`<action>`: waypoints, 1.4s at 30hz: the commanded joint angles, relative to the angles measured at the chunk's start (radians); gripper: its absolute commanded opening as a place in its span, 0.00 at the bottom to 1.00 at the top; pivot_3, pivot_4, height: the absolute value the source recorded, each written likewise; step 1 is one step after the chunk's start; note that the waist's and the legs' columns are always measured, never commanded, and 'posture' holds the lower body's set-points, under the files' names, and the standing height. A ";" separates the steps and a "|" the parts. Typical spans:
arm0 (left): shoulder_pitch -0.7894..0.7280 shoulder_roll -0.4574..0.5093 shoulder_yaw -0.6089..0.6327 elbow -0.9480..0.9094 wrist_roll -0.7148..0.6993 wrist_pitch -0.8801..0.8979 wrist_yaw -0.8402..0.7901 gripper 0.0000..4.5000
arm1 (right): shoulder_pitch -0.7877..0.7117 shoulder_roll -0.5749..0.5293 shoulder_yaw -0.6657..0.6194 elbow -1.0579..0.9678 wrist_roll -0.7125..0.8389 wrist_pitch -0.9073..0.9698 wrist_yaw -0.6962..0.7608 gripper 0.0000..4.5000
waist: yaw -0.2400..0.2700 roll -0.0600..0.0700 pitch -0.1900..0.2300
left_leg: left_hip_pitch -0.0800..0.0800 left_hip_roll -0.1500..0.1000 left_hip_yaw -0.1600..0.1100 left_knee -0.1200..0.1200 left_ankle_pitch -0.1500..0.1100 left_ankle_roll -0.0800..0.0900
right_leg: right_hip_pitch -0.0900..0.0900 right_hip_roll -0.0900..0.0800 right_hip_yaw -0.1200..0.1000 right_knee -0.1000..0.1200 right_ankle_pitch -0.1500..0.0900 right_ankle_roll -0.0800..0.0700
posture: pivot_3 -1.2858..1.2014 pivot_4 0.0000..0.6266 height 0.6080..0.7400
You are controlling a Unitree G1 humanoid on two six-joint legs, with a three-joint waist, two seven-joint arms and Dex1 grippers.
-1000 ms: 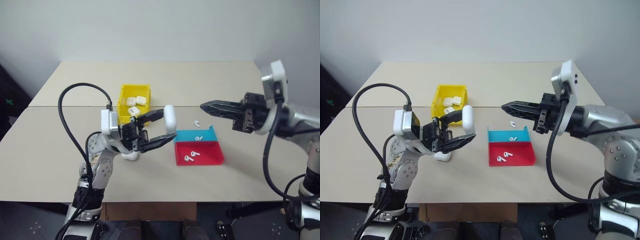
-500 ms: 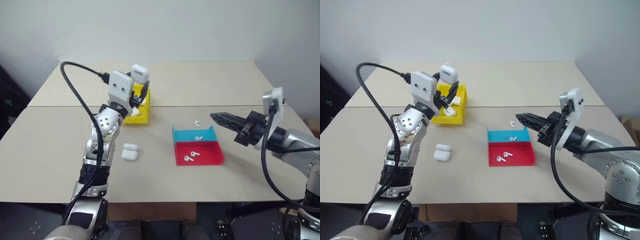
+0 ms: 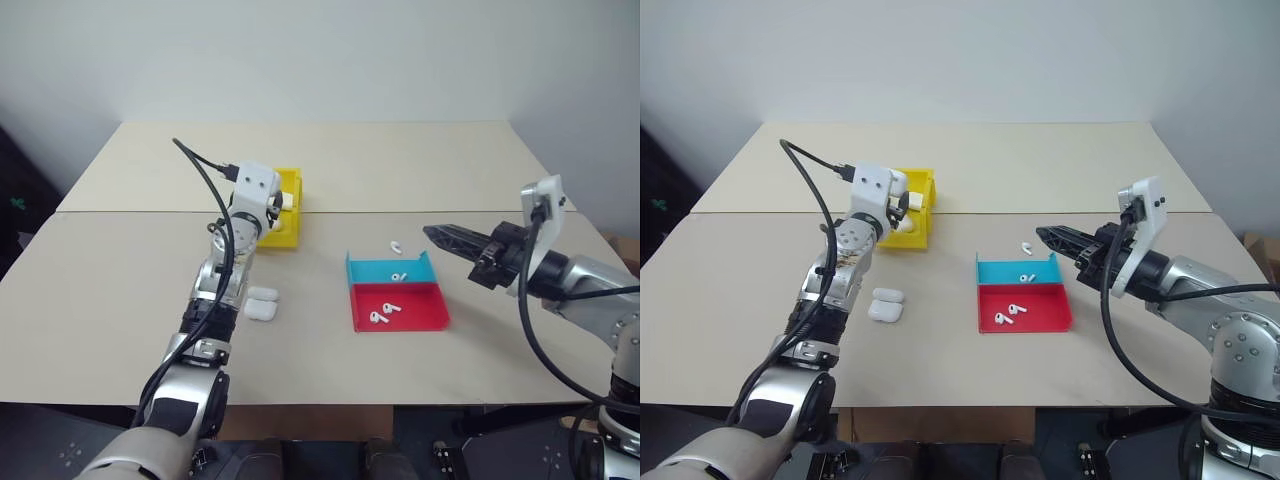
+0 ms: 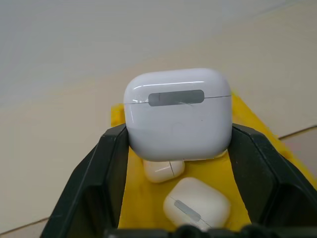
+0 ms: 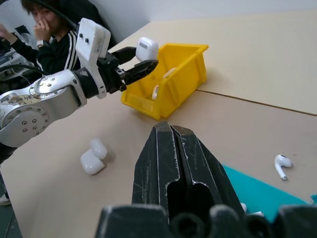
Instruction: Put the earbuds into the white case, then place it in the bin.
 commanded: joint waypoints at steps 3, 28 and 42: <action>-0.053 -0.007 0.011 0.022 -0.009 -0.032 0.009 1.00 | 0.017 -0.017 -0.025 -0.058 0.034 -0.016 -0.027 0.00 | 0.000 0.000 0.000 | 0.000 0.000 0.000 0.000 0.000 0.000 | 0.000 0.000 0.000 0.000 0.000 0.000 | 0.52 0.24 1.00; 0.715 0.483 0.189 -0.891 -0.713 0.095 -0.933 1.00 | 0.627 -0.269 -0.199 -0.119 -0.507 -0.698 0.615 0.00 | -0.007 0.000 0.000 | 0.016 0.002 0.002 -0.001 0.001 -0.002 | 0.015 0.000 0.000 -0.003 -0.003 0.004 | 0.52 0.24 1.00; 0.842 0.626 0.290 -0.986 -0.782 0.078 -1.025 1.00 | 0.751 -0.242 -0.286 -0.142 -0.549 -0.796 0.723 0.00 | -0.007 -0.002 0.000 | 0.016 0.002 0.003 -0.002 0.001 -0.002 | 0.016 0.000 0.001 -0.004 -0.004 0.005 | 0.52 0.24 1.00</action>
